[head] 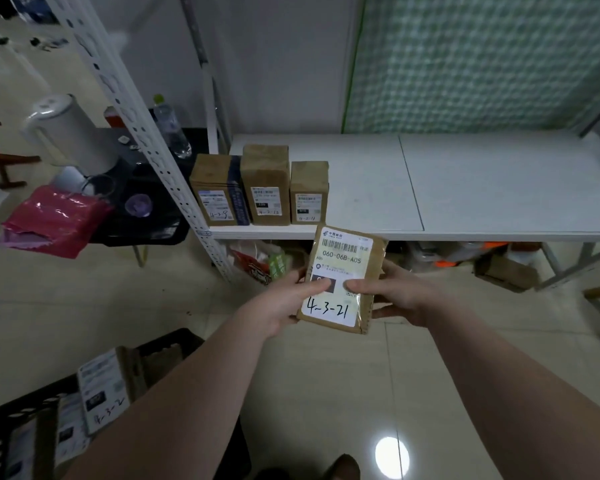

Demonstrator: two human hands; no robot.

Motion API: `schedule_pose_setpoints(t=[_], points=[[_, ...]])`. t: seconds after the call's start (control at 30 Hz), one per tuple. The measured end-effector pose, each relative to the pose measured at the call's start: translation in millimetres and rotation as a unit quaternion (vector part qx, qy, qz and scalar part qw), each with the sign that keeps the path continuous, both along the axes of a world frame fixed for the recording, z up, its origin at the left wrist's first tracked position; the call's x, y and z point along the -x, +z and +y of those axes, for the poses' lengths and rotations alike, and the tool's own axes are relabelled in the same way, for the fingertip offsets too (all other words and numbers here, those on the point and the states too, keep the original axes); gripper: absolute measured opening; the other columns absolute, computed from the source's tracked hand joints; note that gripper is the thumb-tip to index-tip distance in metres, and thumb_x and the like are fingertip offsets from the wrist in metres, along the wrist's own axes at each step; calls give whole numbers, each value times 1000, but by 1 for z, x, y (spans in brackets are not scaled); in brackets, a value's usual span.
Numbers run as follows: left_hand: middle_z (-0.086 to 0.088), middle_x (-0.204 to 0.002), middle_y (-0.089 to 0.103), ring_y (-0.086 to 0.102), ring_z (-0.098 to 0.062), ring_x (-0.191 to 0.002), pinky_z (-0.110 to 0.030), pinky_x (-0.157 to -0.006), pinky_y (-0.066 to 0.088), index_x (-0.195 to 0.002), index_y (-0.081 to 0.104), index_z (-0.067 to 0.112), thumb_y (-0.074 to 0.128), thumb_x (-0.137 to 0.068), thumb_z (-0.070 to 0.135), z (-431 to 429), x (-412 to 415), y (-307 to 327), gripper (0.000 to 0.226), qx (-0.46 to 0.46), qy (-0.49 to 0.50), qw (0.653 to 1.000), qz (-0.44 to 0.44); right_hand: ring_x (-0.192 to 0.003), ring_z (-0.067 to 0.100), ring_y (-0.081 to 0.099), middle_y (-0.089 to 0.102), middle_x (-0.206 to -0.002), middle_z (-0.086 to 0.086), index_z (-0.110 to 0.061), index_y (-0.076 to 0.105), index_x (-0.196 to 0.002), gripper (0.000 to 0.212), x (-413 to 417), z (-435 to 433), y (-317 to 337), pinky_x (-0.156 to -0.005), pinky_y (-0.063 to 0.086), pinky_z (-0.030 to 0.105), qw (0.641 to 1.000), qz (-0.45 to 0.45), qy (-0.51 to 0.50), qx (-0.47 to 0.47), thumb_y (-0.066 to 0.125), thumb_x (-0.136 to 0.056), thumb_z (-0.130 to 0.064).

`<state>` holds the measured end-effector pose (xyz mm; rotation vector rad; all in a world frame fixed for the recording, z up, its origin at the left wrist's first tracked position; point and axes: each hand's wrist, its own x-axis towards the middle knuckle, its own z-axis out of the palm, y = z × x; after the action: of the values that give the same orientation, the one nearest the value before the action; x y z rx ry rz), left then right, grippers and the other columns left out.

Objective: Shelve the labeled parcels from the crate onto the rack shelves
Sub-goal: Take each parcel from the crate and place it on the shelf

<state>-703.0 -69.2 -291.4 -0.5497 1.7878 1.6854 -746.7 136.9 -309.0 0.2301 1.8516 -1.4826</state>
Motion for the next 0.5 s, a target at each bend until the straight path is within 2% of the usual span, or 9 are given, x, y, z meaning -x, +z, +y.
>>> schedule_pose_setpoints(t=[0.07,0.13,0.17,0.3,0.37,0.5], points=[[7,-110,70,62,-14,-106,-42,-101,43,-123,59,25,62,-91,32,1,11,-1,33,31,-16,999,1,-103,19,70,71,-116,-1,-23,47,-136,100,11,4,-10,-87,58,43,1000,-7,-28,-6,94,-49,-40],[6,-116,67,57,-15,-112,-46,-105,41,-116,61,28,58,-93,30,2,24,-3,24,54,-33,998,2,-101,19,71,73,-113,-1,-20,46,-138,99,22,7,-19,-85,58,42,998,-13,-56,-6,94,-53,-36],[5,-118,66,55,-16,-114,-46,-105,40,-117,60,28,57,-94,30,2,31,-3,24,61,-43,997,1,-100,19,71,73,-112,-1,-19,46,-137,93,28,8,-22,-84,58,41,998,-16,-68,-3,93,-58,-32],[-1,-126,59,52,-20,-116,-39,-99,42,-139,46,21,57,-94,33,3,67,-6,47,81,-67,994,-7,-97,19,69,70,-109,-5,-18,48,-130,70,52,9,-29,-83,56,43,994,-18,-108,-10,86,-72,-16],[-3,-127,56,52,-22,-115,-39,-100,43,-139,45,19,57,-94,33,3,93,-8,49,83,-69,994,-6,-101,21,67,68,-114,-4,-21,44,-132,76,71,13,-33,-80,56,44,991,-12,-130,-21,87,-70,-16],[-6,-121,58,55,-23,-110,-39,-98,45,-134,49,18,52,-97,26,5,144,-24,39,108,-40,993,10,-98,22,67,67,-117,-2,-23,42,-134,88,123,22,-50,-62,55,36,985,15,-172,-29,92,-62,-18]])
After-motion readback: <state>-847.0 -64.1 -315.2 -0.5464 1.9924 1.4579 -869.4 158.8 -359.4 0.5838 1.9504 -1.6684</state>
